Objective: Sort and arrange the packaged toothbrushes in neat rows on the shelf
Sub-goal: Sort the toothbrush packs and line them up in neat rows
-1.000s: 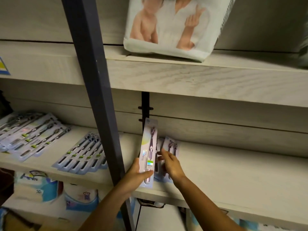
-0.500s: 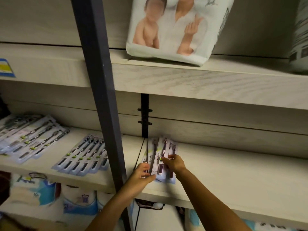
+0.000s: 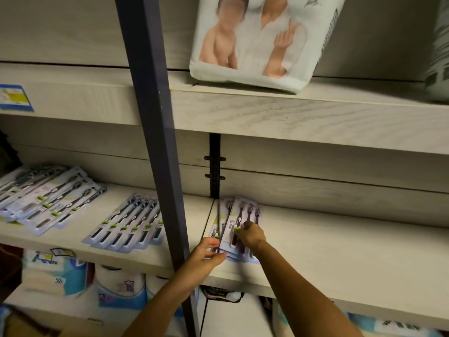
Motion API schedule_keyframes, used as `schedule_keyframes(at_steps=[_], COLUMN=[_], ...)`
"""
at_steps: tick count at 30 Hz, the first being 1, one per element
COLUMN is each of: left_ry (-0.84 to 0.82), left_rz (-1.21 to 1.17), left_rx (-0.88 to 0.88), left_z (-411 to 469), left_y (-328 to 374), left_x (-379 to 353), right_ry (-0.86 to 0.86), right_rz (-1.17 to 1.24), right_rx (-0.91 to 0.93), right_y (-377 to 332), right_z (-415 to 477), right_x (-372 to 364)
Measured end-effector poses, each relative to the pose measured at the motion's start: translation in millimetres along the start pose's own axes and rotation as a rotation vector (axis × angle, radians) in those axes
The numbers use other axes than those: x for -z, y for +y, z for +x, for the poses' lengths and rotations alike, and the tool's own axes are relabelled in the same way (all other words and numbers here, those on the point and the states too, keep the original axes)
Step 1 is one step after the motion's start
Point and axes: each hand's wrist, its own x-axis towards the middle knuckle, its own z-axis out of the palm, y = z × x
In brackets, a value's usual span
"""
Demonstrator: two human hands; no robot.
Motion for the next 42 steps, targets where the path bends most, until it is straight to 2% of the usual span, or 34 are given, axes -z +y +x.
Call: schedule_keyframes(at_steps=[5,10,13,15,22,27,36,42], left_ry=[-0.022,-0.024,-0.007,-0.016,-0.086,-0.145,-0.238,-0.176], left_rz=[-0.003,-0.012,-0.037,-0.049,-0.067,-0.091,-0.027,-0.01], left_rx=[-0.057,-0.203,-0.303,-0.361,-0.449,-0.463,-0.488,-0.476], left_z=[-0.4,-4.7,-9.3,-14.4,-36.4,-50.5,-61.1,-61.5], left_y=[2.3,9.7,17.7,22.3,32.4,30.4,-20.2,-45.4], left_x=[0.9,6.7,7.7,8.0,22.3,55.3,183.3,258.5], right_ry=[0.069,0.177,0.229,0.242,0.235,0.263,0.262,0.223], right_rz=[0.033,0.262,0.205,0.158,0.038,0.059,0.114,0.102], right_rx=[0.109,0.451,0.647,0.706,0.754,0.754,0.723,0.704], right_y=[2.0,4.3,7.0,10.0,5.7,-17.0,-105.2,-165.9], right_z=[-18.4,-82.4,-123.6,-142.5,-183.9,-201.6,-213.9,-215.8], right_x=[13.6,46.6,67.5,76.5,81.8,53.9,-53.8,-102.3])
